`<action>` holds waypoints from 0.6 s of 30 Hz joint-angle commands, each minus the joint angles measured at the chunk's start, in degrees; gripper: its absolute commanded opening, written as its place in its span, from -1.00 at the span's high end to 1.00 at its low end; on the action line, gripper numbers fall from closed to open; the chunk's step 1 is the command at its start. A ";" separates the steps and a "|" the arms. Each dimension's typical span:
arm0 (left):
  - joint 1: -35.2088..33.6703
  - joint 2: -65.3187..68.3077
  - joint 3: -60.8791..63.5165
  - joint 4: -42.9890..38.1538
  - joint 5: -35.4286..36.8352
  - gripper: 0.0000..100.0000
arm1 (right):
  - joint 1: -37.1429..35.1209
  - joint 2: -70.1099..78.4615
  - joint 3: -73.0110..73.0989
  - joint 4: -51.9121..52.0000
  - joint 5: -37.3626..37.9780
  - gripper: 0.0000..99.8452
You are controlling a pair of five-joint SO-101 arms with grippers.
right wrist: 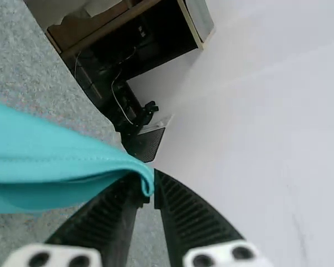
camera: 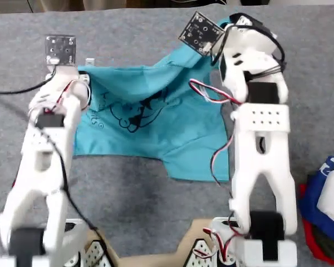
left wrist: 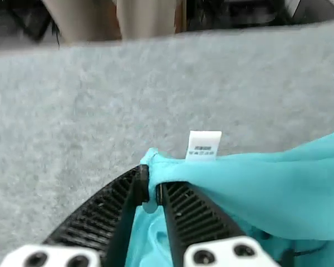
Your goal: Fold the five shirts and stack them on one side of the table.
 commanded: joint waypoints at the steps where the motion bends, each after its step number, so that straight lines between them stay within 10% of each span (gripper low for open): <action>1: -2.20 12.88 -14.68 0.26 2.73 0.96 | -0.31 4.88 -2.51 -5.63 -3.96 0.99; 11: -5.71 38.81 -59.43 25.76 8.35 0.96 | 1.45 24.31 -27.56 -4.66 -14.95 0.99; 18: -8.00 46.64 -79.47 41.14 9.05 0.96 | 3.30 27.30 -44.79 24.00 -14.86 0.99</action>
